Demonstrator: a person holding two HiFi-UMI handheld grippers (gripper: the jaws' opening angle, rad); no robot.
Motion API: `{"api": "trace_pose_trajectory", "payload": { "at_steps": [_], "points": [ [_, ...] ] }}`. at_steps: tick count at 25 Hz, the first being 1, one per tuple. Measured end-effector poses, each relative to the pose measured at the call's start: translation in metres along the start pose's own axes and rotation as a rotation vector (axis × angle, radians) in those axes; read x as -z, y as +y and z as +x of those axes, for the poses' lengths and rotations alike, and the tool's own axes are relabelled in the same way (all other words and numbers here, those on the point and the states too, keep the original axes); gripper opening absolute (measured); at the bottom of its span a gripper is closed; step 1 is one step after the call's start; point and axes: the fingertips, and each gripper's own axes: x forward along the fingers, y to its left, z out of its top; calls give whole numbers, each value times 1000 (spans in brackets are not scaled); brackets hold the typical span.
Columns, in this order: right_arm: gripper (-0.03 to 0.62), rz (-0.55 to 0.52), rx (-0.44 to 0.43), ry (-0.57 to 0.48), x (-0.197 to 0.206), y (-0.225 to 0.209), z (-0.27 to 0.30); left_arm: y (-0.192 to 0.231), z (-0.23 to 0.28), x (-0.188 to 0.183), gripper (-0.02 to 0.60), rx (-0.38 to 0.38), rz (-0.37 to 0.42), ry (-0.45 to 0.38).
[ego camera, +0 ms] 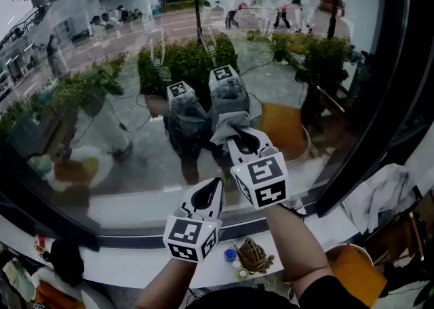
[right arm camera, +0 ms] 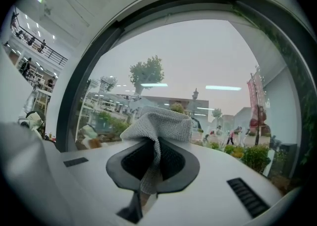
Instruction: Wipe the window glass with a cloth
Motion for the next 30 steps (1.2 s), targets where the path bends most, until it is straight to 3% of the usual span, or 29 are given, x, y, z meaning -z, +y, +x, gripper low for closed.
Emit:
{"api": "trace_pose_trajectory", "payload": {
  "at_steps": [17, 24, 30],
  "points": [
    [40, 40, 158, 57, 60, -194, -87, -132, 110, 4, 8, 100, 27, 32],
    [40, 63, 196, 74, 91, -286, -128, -192, 163, 8, 8, 102, 33, 53],
    [40, 73, 229, 88, 98, -309, -140, -196, 166, 10, 8, 108, 29, 62]
  ]
}}
